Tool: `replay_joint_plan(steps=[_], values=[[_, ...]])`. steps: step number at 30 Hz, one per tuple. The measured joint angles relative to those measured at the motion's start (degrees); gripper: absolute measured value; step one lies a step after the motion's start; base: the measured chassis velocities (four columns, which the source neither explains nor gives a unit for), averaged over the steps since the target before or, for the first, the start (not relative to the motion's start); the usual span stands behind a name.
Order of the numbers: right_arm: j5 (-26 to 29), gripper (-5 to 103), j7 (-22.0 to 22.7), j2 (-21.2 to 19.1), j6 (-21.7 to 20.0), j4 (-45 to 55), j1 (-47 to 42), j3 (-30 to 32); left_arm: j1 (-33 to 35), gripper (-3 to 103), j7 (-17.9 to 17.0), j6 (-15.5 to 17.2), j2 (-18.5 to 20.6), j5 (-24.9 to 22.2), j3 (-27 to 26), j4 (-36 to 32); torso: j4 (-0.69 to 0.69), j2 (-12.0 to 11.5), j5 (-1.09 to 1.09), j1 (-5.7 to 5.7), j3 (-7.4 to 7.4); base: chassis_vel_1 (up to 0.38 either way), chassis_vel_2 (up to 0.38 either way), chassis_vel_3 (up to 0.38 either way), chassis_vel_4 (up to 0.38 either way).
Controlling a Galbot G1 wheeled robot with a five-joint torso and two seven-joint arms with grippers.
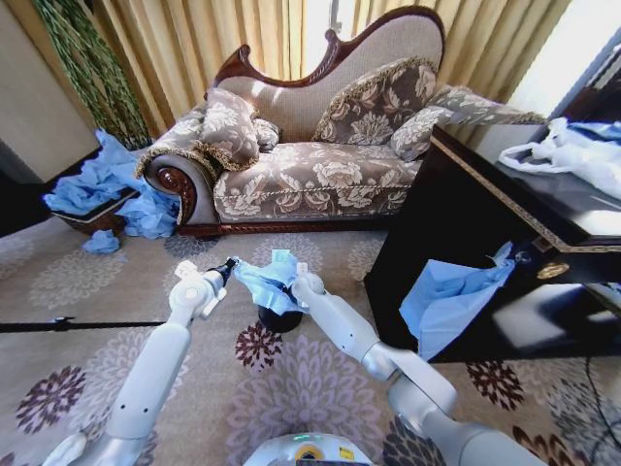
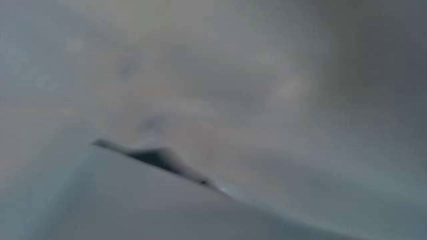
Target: Place a garbage bag over the trash bin.
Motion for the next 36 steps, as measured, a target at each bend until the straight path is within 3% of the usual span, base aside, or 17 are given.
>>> replay_joint_plan(steps=[11, 28, 32, 33, 34, 35, 36], values=[[-1.25, 0, -0.74, -0.02, 1.18, -1.27, 0.79, 0.03, 0.43, 0, -0.63, -0.35, -0.24, 0.12, -0.74, -0.25, 0.01, 0.0, -0.01, 0.0, 0.0, 0.0, 0.0, 0.0, 0.0], [-0.69, -2, 0.77, -0.04, 2.55, 5.96, 1.43, -1.54, 0.57, 0, -0.09, -0.36, -1.89, 0.73, -0.03, -0.38, 0.0, 0.0, 0.0, 0.01, 0.0, 0.0, 0.0, 0.0, 0.0], [1.41, 20, 4.59, -0.04, 2.64, 9.0, 1.84, -2.61, 0.53, 0, -0.07, -0.35, -1.97, 0.75, -0.13, -0.5, 0.01, 0.0, 0.0, 0.01, 0.0, 0.0, 0.0, 0.0, 0.0], [1.41, 20, 4.59, -0.04, 2.64, 9.0, 1.84, -2.61, 0.53, 0, -0.07, -0.35, -1.97, 0.75, -0.13, -0.5, 0.01, 0.0, 0.0, 0.01, 0.0, 0.0, 0.0, 0.0, 0.0], [2.45, 20, 6.13, -0.03, 2.56, 9.73, 1.98, -2.74, 0.49, 0, -0.08, -0.35, -1.98, 0.75, -0.14, -0.51, 0.01, 0.0, 0.0, 0.01, 0.0, 0.0, 0.0, 0.0, 0.0], [4.99, 30, 9.51, -0.03, 2.14, 11.77, 2.3, -3.1, 0.38, 0, -0.09, -0.35, -2.03, 0.75, -0.18, -0.51, 0.0, 0.0, 0.0, 0.01, 0.0, 0.0, 0.0, 0.0, 0.0], [6.22, 30, 10.93, -0.03, 2.0, 12.87, 2.39, -3.33, 0.33, 0, -0.08, -0.34, -2.1, 0.76, -0.19, -0.51, 0.01, 0.0, 0.0, 0.01, 0.0, 0.0, 0.0, 0.0, 0.0]])
